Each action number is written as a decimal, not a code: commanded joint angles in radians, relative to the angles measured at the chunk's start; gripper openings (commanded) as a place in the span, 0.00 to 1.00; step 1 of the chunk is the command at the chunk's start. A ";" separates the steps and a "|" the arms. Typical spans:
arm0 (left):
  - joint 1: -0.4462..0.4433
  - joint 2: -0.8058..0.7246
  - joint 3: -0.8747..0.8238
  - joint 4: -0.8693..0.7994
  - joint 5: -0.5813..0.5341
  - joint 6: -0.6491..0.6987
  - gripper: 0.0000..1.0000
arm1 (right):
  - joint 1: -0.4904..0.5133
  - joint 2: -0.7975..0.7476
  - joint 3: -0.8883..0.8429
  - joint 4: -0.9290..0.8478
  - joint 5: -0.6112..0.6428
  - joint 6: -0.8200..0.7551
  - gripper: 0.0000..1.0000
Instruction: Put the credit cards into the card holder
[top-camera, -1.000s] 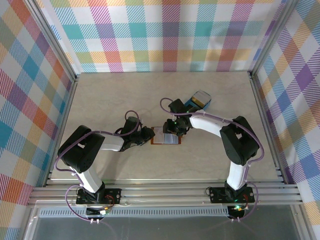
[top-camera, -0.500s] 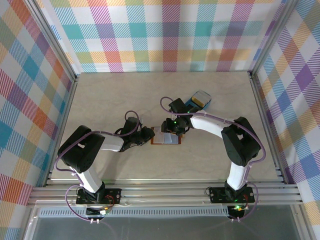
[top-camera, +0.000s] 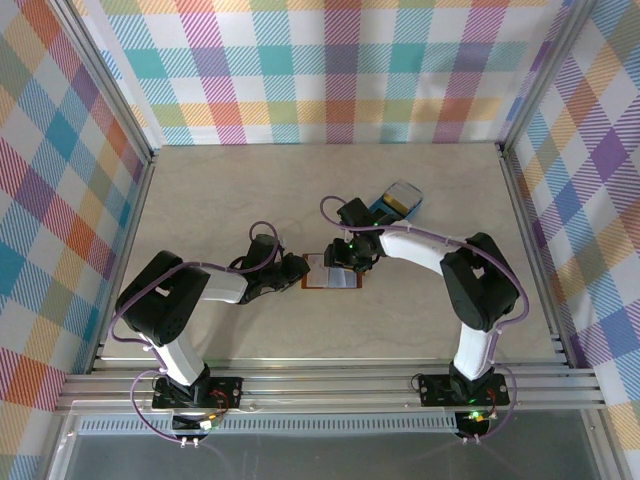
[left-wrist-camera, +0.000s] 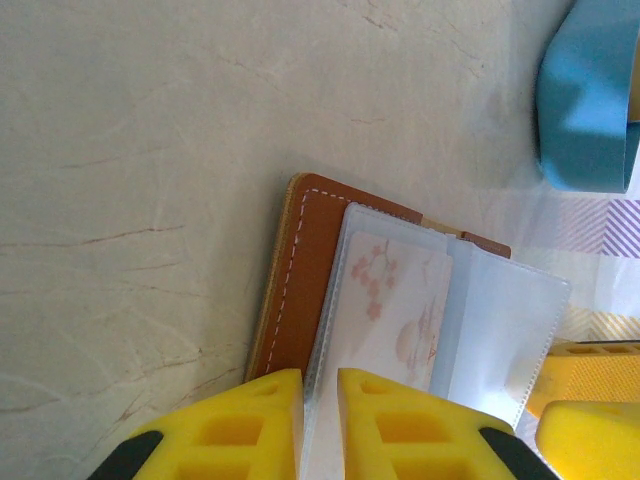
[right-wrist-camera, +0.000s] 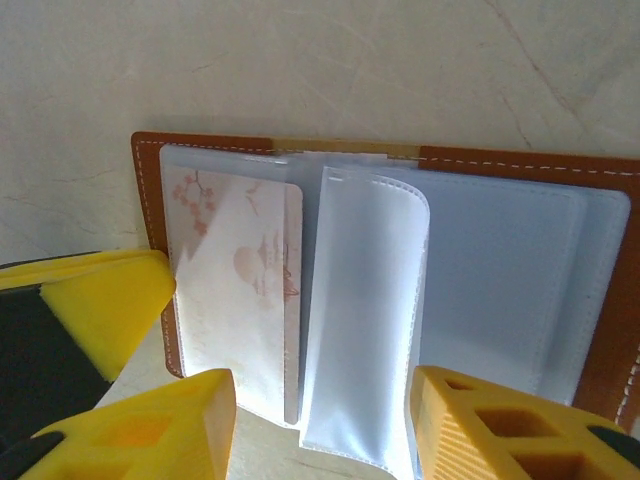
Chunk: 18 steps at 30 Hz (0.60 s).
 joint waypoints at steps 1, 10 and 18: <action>0.004 0.059 -0.032 -0.162 -0.017 -0.004 0.18 | 0.002 0.034 0.035 -0.028 0.014 -0.019 0.50; 0.004 0.060 -0.026 -0.173 -0.018 -0.001 0.18 | 0.001 0.048 0.030 0.004 -0.037 -0.023 0.45; 0.004 0.063 -0.022 -0.173 -0.017 -0.001 0.18 | 0.001 0.003 0.018 0.066 -0.110 -0.014 0.43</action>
